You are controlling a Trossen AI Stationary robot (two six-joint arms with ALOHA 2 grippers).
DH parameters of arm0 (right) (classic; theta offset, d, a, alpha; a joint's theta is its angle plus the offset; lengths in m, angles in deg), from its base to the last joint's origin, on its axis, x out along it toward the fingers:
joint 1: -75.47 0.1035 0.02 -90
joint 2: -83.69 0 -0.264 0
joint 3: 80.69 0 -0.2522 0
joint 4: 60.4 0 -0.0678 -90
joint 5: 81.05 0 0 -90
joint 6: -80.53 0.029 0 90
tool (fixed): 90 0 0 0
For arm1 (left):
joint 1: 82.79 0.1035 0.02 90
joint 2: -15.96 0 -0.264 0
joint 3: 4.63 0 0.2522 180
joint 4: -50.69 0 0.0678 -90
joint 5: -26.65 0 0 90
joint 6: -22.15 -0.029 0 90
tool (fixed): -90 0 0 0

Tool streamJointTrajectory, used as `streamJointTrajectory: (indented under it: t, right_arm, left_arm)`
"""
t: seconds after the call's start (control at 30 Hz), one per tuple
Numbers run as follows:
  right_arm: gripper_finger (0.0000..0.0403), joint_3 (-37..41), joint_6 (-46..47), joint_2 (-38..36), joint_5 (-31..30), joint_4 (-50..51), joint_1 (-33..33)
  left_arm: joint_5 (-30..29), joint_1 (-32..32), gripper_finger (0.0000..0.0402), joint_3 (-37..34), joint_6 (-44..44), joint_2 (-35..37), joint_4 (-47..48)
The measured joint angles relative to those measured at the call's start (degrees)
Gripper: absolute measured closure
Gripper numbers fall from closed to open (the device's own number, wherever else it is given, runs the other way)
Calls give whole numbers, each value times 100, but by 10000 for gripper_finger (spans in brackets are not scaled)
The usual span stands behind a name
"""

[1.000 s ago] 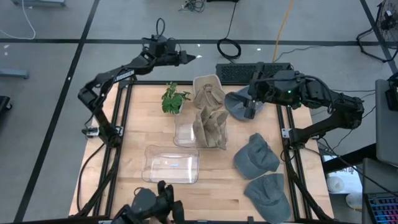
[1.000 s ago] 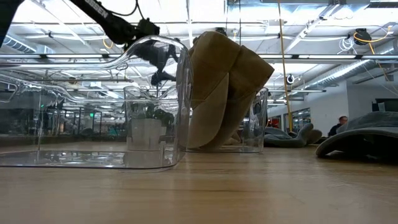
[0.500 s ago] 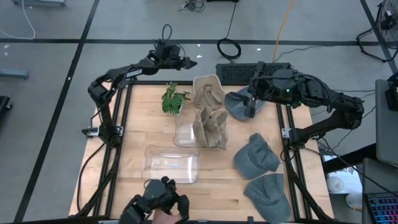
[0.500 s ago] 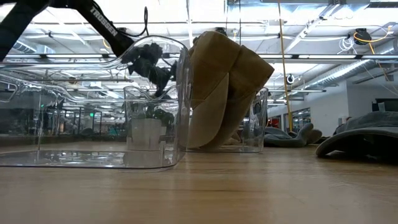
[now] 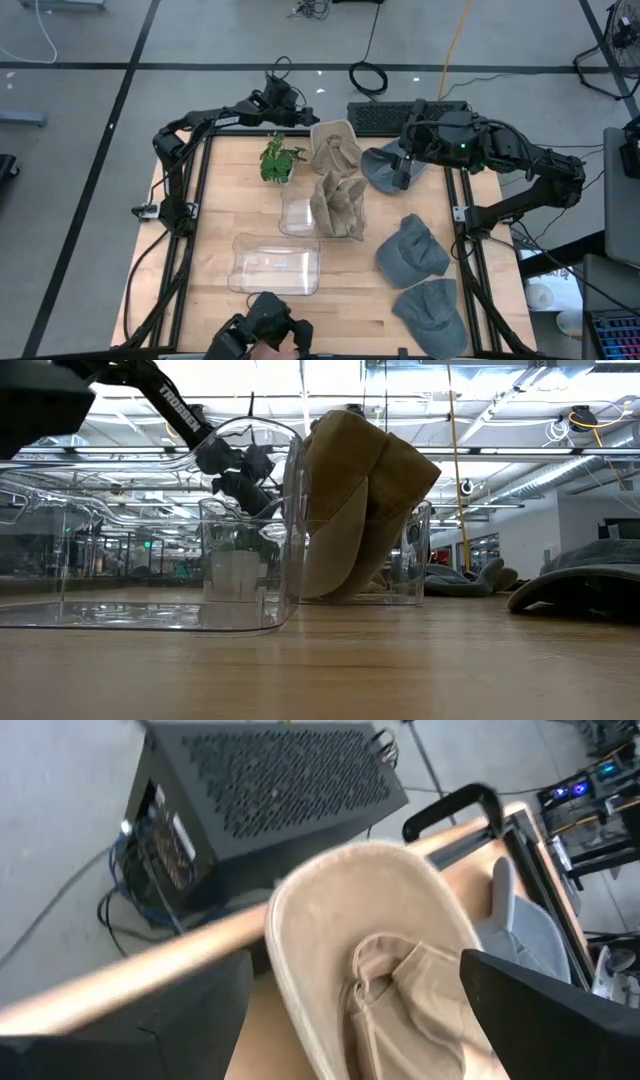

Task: Pick & Place hat
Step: Put the brown cap into the top transparent bin

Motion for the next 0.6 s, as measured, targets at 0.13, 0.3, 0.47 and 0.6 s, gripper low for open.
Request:
streamJointTrajectory:
  t: [0.13,0.3,0.47,0.6]
  right_arm:
    - [190,0,-23,0,2,0,9]
    - [190,0,-58,0,131,2,9]
    - [190,0,-85,0,153,47,11]
    - [190,0,-95,0,153,60,11]
  left_arm:
    - [-55,-127,34,0,147,-22,187]
    - [-220,-303,34,0,253,-22,368]
    - [-357,-366,34,0,411,-138,532]
    - [-306,-365,34,8,627,-332,497]
